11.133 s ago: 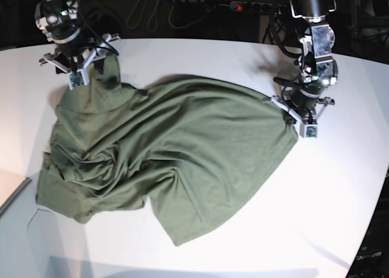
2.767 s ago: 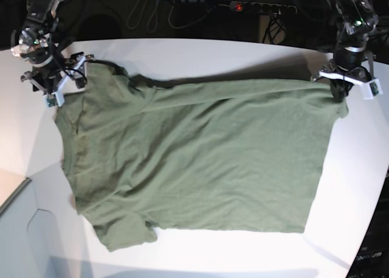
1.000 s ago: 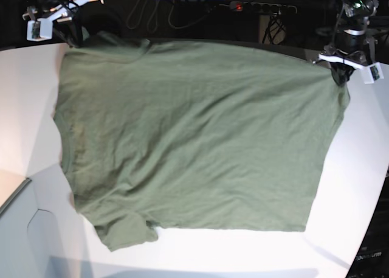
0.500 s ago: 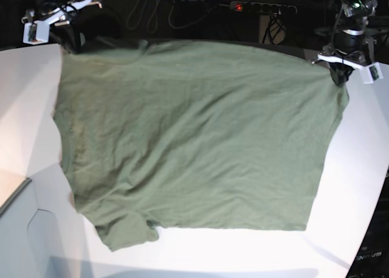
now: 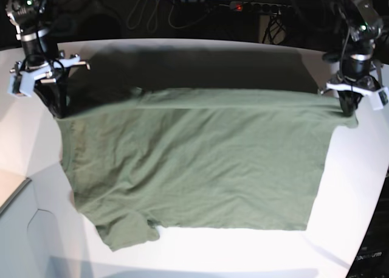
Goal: Layout the t-shirt on the table in an organized manner, then fold the t-shirt properly
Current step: 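Lift the held edge with both grippers and fold it toward the hem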
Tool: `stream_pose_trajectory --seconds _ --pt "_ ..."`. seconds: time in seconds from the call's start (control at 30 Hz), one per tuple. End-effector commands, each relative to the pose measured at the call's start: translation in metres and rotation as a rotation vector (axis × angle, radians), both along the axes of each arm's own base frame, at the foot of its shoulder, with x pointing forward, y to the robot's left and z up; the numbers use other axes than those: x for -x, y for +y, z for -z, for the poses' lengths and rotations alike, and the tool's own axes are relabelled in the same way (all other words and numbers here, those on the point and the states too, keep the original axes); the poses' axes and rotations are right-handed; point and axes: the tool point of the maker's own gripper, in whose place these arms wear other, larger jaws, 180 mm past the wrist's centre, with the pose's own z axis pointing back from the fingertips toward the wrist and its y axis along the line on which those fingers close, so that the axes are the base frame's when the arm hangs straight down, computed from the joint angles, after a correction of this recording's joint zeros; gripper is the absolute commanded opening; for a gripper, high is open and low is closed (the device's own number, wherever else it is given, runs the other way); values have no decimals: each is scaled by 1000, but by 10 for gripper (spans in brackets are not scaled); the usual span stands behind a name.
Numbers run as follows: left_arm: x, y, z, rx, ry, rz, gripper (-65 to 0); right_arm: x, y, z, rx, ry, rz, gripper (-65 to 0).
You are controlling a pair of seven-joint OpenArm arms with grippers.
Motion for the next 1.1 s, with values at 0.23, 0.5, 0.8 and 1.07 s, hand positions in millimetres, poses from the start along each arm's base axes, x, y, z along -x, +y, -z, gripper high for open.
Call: stream_pose_trajectory --seconds 0.23,0.5,0.8,1.07 --pt "-44 9 -20 10 -114 -6 -637 -57 -12 9 14 -46 -2 -650" --pt "-60 20 -9 30 -99 -11 -637 -108 -6 25 37 -17 -87 -650" --pt "-72 19 -4 59 -104 -13 -637 -157 -8 38 30 15 -129 -650" --pt "-77 19 -7 62 -115 -12 -637 -179 5 25 67 -5 -200 -650"
